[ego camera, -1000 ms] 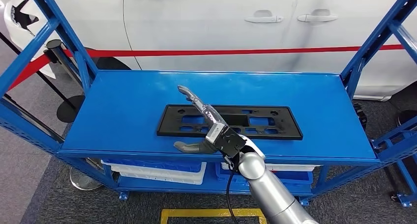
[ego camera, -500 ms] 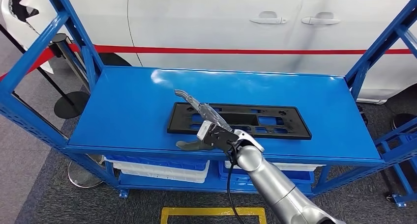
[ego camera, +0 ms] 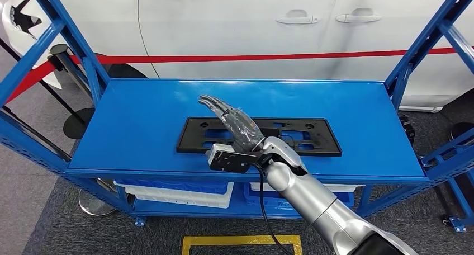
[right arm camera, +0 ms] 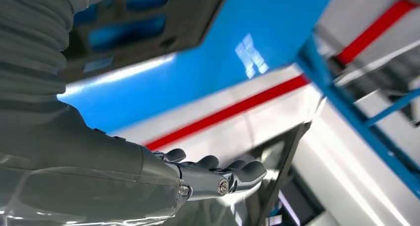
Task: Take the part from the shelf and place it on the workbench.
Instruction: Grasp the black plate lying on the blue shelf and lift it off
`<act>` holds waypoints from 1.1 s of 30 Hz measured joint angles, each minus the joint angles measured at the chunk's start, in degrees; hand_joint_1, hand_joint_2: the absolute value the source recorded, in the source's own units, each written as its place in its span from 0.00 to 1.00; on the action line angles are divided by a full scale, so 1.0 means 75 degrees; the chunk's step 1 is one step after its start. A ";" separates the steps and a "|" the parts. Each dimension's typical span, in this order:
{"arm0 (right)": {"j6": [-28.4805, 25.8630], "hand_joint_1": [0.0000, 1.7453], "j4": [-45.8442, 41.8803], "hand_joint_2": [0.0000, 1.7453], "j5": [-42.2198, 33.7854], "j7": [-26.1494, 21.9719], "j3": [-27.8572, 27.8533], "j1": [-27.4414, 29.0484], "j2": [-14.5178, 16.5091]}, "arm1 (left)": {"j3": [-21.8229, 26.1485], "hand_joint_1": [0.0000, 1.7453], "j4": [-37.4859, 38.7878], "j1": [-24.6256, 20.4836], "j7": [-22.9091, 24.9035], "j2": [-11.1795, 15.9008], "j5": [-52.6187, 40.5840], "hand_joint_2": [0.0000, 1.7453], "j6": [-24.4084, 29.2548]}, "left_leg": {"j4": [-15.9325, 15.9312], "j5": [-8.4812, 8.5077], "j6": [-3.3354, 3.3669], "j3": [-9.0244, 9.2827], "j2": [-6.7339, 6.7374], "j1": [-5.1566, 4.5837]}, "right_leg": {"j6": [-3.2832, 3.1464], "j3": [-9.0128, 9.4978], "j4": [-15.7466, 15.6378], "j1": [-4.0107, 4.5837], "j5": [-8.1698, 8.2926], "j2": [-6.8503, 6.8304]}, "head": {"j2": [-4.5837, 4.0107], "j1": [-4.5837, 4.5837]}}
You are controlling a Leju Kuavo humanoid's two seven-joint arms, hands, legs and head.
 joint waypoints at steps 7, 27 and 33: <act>-0.1373 0.00 0.0285 1.00 0.2107 0.0709 0.0341 -0.0358 -0.0053 | 0.0050 0.00 0.0000 -0.0022 -0.0020 0.0017 -0.0012 0.00 -0.0025 | -0.1557 0.0548 0.0218 0.0707 -0.0023 -0.0015 | 0.0219 -0.0084 0.0159 0.0042 -0.0089 0.0029 | 0.0000 0.0002; -0.1353 0.00 0.0855 1.00 0.2752 0.0834 0.0463 -0.0507 -0.0109 | 0.0078 0.00 0.0000 -0.0025 0.0103 0.0049 -0.0047 0.00 -0.0136 | 0.0174 -0.0421 -0.0010 -0.0024 -0.0009 -0.0007 | 0.0004 -0.0171 0.0012 -0.0022 0.0108 -0.0019 | 0.0000 0.0010; -0.1343 0.00 0.0886 1.00 0.2754 0.0842 0.0518 -0.0464 -0.0108 | 0.0078 0.00 0.0000 -0.0023 0.0147 0.0068 -0.0114 0.00 -0.0111 | -0.1187 0.0295 0.0073 0.0781 -0.0010 -0.0026 | 0.0051 -0.0209 0.0137 0.0028 0.0092 -0.0005 | 0.0000 0.0012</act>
